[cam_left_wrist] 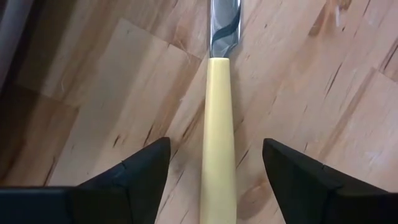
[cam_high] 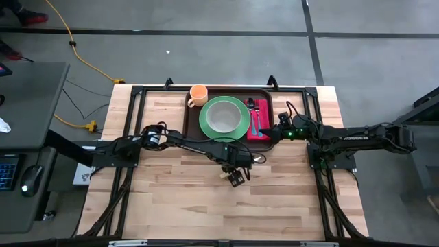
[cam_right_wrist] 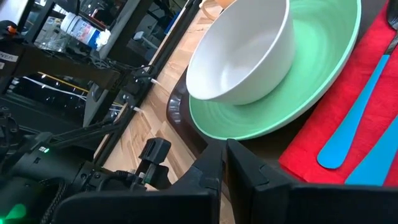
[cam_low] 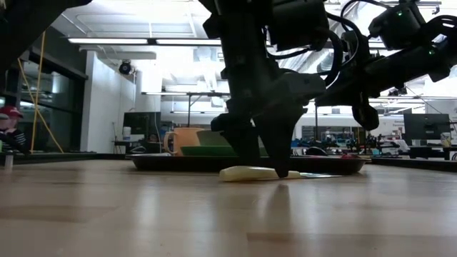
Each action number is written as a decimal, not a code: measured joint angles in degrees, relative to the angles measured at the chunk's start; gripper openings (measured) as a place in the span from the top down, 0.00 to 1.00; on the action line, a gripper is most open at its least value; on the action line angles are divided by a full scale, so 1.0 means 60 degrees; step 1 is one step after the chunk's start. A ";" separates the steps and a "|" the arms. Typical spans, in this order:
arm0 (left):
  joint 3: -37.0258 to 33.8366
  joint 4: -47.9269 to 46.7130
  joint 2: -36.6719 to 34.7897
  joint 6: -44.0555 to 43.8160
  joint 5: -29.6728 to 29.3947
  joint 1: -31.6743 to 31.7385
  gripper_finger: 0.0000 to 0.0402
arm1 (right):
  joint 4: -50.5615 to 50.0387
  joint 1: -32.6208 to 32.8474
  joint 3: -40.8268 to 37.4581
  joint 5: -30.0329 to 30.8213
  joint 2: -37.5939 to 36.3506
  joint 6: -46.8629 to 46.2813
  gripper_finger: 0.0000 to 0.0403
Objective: Set up tray
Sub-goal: Put the yellow knife on top of the red napkin to the right of the blue fork
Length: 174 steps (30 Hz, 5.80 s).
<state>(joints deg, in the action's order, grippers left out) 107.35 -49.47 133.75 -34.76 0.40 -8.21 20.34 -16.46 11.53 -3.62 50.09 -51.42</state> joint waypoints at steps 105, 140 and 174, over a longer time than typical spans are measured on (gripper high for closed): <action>0.2953 -0.3005 -0.0567 -0.1811 -0.0047 -0.0641 0.85 | -0.0680 -0.0485 -0.0004 -0.0215 -0.0279 -0.0423 1.00; 0.2932 -0.2634 -0.1168 -0.3761 -0.1162 0.0537 0.85 | -0.1635 -0.2562 -0.0004 -0.3007 -0.0787 -0.1091 1.00; 0.2940 -0.0669 -0.1201 -0.3724 -0.1521 0.1690 0.85 | 0.0601 -0.2551 -0.0004 -0.1126 -0.0790 -0.2437 0.61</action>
<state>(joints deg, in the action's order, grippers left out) 124.99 -53.48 126.54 -57.10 -8.72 1.93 23.94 -31.77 11.51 -10.38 45.34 -66.04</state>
